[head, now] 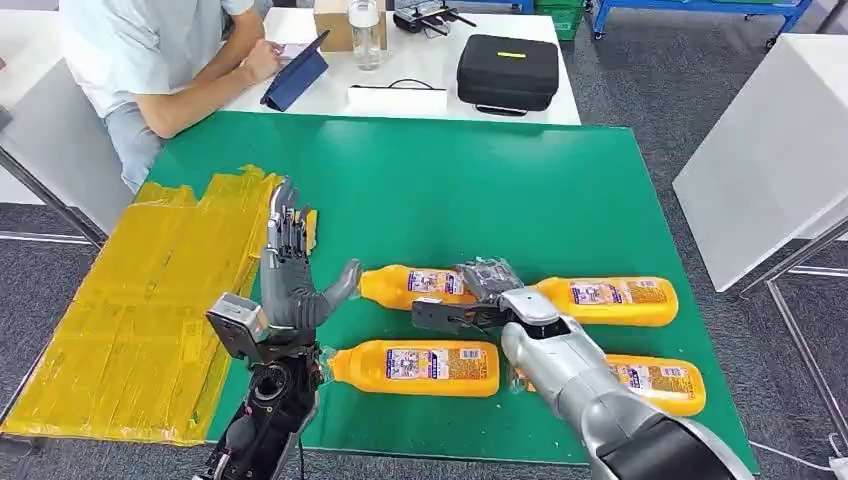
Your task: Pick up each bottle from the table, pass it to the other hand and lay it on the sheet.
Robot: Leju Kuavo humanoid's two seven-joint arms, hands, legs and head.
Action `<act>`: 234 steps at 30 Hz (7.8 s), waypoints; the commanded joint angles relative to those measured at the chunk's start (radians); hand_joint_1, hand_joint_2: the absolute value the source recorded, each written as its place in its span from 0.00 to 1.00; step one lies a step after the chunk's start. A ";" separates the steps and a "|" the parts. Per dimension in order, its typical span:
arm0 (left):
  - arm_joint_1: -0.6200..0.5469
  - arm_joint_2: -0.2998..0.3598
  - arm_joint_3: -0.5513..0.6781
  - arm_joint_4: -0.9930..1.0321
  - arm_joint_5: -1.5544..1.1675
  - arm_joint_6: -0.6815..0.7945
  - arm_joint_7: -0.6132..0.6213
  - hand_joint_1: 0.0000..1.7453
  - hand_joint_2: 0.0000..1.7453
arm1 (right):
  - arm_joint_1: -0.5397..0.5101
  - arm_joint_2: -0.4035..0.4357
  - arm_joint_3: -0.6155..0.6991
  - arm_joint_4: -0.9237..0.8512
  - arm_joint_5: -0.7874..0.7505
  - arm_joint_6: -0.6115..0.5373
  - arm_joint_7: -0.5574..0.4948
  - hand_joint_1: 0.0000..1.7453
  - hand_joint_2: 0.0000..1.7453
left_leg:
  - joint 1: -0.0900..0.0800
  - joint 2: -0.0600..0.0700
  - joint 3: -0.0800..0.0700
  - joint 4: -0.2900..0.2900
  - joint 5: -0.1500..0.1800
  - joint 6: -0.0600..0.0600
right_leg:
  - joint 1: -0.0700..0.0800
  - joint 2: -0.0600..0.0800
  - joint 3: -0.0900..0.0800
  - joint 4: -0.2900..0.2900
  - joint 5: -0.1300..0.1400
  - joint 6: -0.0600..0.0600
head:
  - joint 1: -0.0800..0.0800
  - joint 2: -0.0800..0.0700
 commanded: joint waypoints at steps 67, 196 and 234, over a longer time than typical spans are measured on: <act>-0.329 0.085 -0.136 0.296 0.133 -0.268 0.325 0.00 1.00 | 0.212 0.036 -0.022 -0.328 -0.786 0.111 -0.542 1.00 1.00 | 0.002 -0.002 -0.003 0.000 0.001 -0.002 | 0.002 -0.004 -0.002 0.000 0.000 -0.002 | 0.000 0.000; -0.544 0.350 0.082 1.074 -1.262 0.185 0.593 0.13 1.00 | 0.304 -0.259 0.255 -0.808 -0.135 0.080 -0.181 0.00 1.00 | 0.002 0.002 -0.003 0.000 0.001 -0.003 | 0.002 -0.001 -0.003 0.000 0.001 -0.005 | 0.000 0.000; -0.613 0.127 0.287 0.722 -0.659 0.027 0.197 0.00 1.00 | 0.358 -0.319 0.236 -0.953 -0.302 0.157 -0.204 0.00 1.00 | 0.001 -0.001 -0.007 0.001 0.003 -0.002 | 0.001 -0.003 -0.006 0.001 0.003 -0.003 | 0.000 0.000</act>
